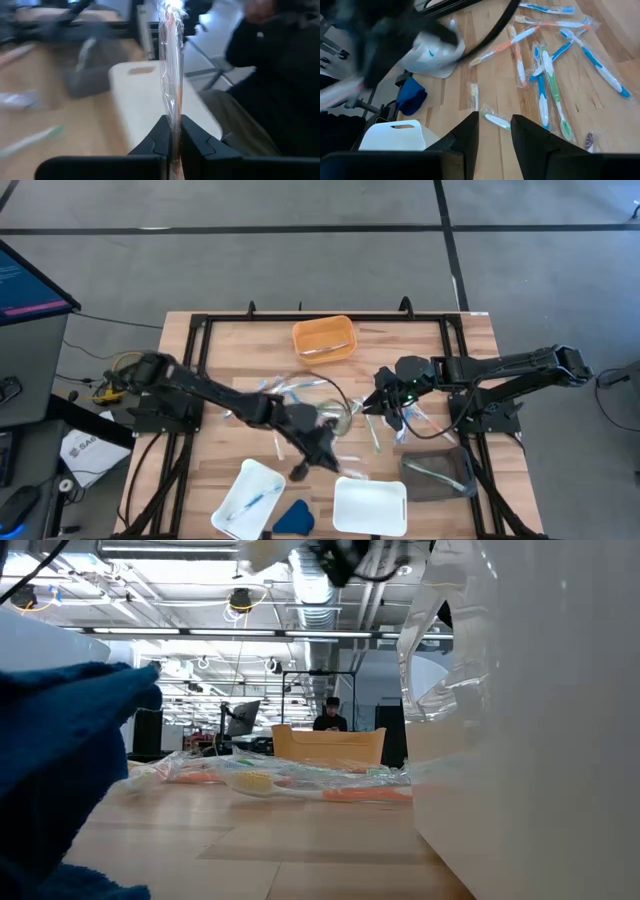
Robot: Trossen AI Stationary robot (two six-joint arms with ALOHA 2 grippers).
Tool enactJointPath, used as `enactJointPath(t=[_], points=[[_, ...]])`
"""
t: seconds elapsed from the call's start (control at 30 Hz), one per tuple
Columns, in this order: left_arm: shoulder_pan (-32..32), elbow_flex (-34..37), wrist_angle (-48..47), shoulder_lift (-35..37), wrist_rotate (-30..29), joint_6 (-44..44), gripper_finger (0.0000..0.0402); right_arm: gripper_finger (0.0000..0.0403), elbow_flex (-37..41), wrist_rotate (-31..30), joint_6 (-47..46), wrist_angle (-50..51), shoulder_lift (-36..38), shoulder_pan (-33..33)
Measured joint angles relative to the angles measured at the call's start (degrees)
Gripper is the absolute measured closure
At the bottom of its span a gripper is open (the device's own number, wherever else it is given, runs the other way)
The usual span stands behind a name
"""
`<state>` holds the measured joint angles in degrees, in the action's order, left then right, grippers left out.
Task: Pick & Place Toothbrushes
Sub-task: Put the orange toothbrush into right white bin
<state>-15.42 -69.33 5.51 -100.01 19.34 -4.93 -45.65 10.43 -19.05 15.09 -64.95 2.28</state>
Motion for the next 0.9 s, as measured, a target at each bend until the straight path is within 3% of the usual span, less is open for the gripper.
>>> enactJointPath(t=[0.37,0.6,0.9], points=[[-4.9,-15.4,0.6,-13.5,0.8,10.0,0.0393,0.0295,0.0,0.0,0.0,2.8,0.0,0.0],[-7.8,-16.1,12.4,-17.3,5.1,16.7,0.0393,0.0295,0.0,0.0,0.0,3.3,0.0,0.0],[-7.0,-16.0,25.2,-24.6,4.7,18.4,0.0393,0.0295,0.0,0.0,0.0,4.4,0.0,0.0]])
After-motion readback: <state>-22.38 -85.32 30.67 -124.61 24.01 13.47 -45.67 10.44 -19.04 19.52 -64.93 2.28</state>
